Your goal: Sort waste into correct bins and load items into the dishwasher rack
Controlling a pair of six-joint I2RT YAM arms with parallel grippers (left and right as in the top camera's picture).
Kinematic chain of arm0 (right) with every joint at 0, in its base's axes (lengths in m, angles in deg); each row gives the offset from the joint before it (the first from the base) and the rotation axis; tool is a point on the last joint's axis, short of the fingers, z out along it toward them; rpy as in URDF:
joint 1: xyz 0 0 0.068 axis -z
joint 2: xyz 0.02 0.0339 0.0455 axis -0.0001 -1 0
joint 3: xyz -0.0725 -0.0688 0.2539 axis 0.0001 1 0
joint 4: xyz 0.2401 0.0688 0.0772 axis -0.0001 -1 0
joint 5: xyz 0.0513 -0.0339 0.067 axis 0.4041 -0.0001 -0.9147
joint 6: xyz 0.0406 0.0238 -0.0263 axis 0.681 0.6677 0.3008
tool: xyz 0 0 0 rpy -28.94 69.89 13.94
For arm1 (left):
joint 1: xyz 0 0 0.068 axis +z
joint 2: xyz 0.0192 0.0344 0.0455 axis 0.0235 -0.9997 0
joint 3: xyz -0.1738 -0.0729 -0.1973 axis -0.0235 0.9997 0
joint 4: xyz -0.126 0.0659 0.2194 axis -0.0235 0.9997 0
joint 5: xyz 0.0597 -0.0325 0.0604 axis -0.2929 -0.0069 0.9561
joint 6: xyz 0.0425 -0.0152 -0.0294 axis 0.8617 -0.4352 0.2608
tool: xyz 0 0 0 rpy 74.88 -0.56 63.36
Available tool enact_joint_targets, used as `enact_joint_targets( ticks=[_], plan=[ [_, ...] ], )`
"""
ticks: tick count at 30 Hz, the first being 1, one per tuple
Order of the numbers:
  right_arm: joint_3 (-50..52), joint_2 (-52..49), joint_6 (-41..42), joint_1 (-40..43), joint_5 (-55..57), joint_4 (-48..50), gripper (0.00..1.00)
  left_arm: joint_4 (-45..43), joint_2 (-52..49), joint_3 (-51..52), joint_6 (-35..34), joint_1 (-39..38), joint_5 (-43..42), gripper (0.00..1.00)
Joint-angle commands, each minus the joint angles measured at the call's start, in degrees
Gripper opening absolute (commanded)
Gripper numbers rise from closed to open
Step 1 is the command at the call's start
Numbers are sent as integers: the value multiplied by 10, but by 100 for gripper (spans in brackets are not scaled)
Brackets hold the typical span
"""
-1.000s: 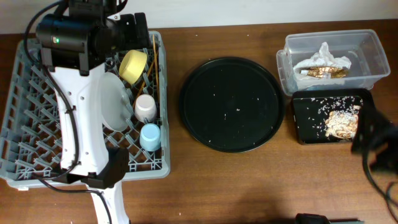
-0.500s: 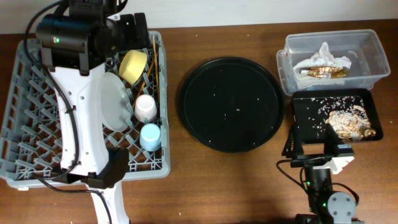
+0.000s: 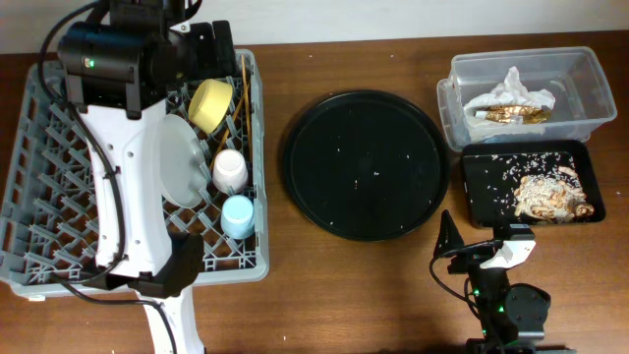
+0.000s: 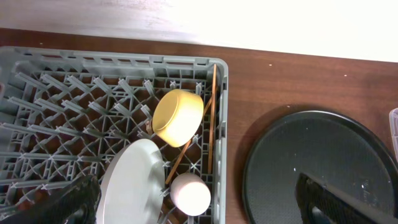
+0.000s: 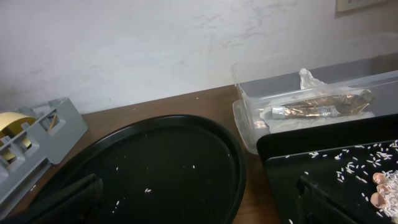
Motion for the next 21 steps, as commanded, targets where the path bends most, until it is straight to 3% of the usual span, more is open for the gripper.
enact_joint_targets(
  ticks=[1, 8, 12, 16, 19, 21],
  plan=[
    [3, 6, -4, -5, -3, -3, 98, 0, -3, 0, 1, 2, 4, 99],
    [3, 6, -4, -5, -3, -3, 98, 0, -3, 0, 1, 2, 4, 99],
    [3, 6, -4, -5, -3, -3, 98, 0, -2, 2, 3, 2, 53, 99],
    [3, 6, -4, -5, -3, -3, 98, -42, 28, 2, 3, 2, 51, 99],
    [3, 6, -4, -5, -3, -3, 99, -170, 94, 98, 47, 2, 51, 99],
    [3, 6, -4, -5, -3, -3, 98, -330, 181, 271, 96, 2, 31, 99]
  ],
)
